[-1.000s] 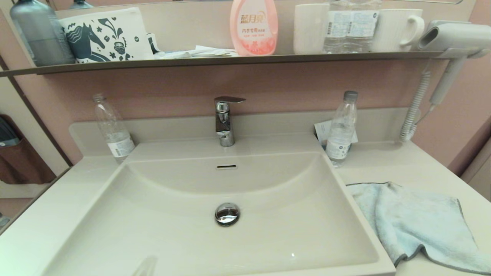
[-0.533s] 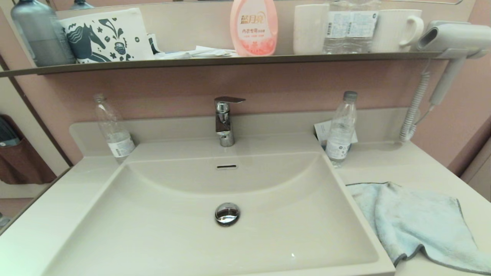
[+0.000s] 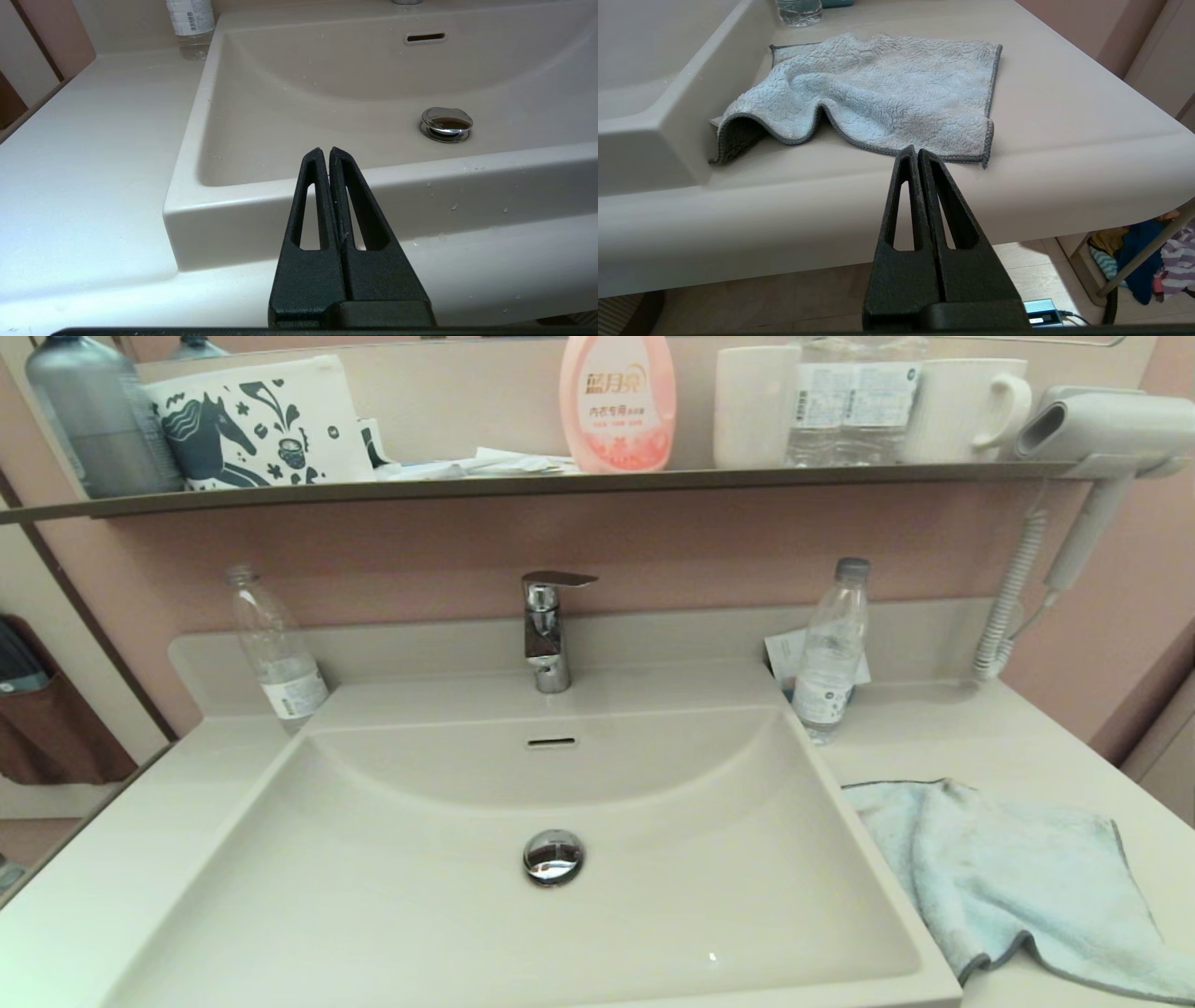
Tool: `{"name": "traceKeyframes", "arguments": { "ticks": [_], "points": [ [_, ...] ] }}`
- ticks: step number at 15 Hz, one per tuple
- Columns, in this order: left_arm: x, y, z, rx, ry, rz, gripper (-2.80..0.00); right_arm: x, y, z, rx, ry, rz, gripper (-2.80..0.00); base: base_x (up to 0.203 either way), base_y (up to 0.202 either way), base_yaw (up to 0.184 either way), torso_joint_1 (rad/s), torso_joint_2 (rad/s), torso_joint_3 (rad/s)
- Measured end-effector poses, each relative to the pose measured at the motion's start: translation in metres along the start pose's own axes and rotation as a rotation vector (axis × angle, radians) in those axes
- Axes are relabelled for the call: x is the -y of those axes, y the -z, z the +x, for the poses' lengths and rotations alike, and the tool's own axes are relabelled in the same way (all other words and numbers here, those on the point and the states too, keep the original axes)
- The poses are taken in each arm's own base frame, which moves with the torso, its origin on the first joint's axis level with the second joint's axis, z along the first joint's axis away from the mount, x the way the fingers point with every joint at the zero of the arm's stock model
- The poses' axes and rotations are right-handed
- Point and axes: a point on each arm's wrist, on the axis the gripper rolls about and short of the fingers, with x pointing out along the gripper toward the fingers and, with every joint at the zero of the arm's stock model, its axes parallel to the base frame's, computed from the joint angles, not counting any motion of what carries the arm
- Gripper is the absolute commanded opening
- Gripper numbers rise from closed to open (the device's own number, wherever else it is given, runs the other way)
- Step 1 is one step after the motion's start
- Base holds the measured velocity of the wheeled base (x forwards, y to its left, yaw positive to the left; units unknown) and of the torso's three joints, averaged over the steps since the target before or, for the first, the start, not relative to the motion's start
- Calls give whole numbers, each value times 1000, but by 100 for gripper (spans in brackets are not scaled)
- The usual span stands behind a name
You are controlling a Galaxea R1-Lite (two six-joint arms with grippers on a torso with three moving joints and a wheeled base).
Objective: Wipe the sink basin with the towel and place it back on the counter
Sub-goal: Pick up the cloth
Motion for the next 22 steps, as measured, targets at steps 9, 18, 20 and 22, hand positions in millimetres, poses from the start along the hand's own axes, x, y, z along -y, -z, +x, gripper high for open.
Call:
{"name": "traceKeyframes", "arguments": {
  "ticks": [9,18,20,22],
  "points": [
    [0,1,0,-3,-11,-69,-280,0,0,0,0,-1,-3,-280,0,0,0,0,0,0],
    [0,1,0,-2,-12,-70,-280,0,-42,-14,108,46,3,-280,0,0,0,0,0,0],
    [0,1,0,-1,-12,-70,-280,-1,-69,-15,112,54,5,-280,0,0,0,0,0,0],
    [0,1,0,-2,-12,-70,-280,-2,-95,-8,84,62,7,-280,0,0,0,0,0,0]
  ]
}}
